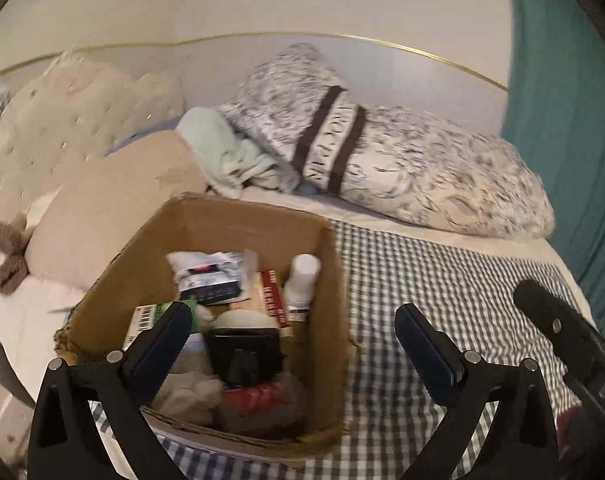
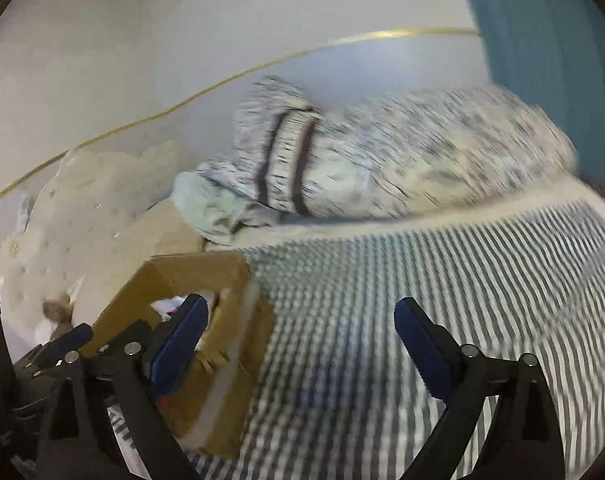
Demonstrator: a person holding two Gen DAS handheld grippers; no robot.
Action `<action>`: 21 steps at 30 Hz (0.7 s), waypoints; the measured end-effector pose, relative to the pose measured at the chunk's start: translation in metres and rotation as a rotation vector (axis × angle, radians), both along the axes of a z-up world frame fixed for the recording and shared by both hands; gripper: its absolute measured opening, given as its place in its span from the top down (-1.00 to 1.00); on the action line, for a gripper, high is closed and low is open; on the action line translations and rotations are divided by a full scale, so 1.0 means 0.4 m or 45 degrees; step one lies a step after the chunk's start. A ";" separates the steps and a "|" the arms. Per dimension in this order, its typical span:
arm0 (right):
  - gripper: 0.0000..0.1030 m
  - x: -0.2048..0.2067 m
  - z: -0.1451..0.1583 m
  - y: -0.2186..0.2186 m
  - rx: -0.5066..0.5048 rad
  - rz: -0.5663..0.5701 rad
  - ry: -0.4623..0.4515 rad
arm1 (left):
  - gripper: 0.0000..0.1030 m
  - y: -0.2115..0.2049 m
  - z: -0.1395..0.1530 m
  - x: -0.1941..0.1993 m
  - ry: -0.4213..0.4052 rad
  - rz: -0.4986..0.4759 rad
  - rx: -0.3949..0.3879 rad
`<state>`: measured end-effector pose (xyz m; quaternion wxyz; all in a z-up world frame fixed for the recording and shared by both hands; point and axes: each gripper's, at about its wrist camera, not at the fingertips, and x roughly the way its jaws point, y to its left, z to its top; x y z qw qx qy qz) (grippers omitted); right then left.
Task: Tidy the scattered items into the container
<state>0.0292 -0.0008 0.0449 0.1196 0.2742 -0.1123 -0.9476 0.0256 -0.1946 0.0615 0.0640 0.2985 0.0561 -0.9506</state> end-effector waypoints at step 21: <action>-0.88 0.000 -0.034 0.059 0.096 -0.102 -0.077 | -1.00 0.029 0.011 0.023 -0.028 -0.030 0.037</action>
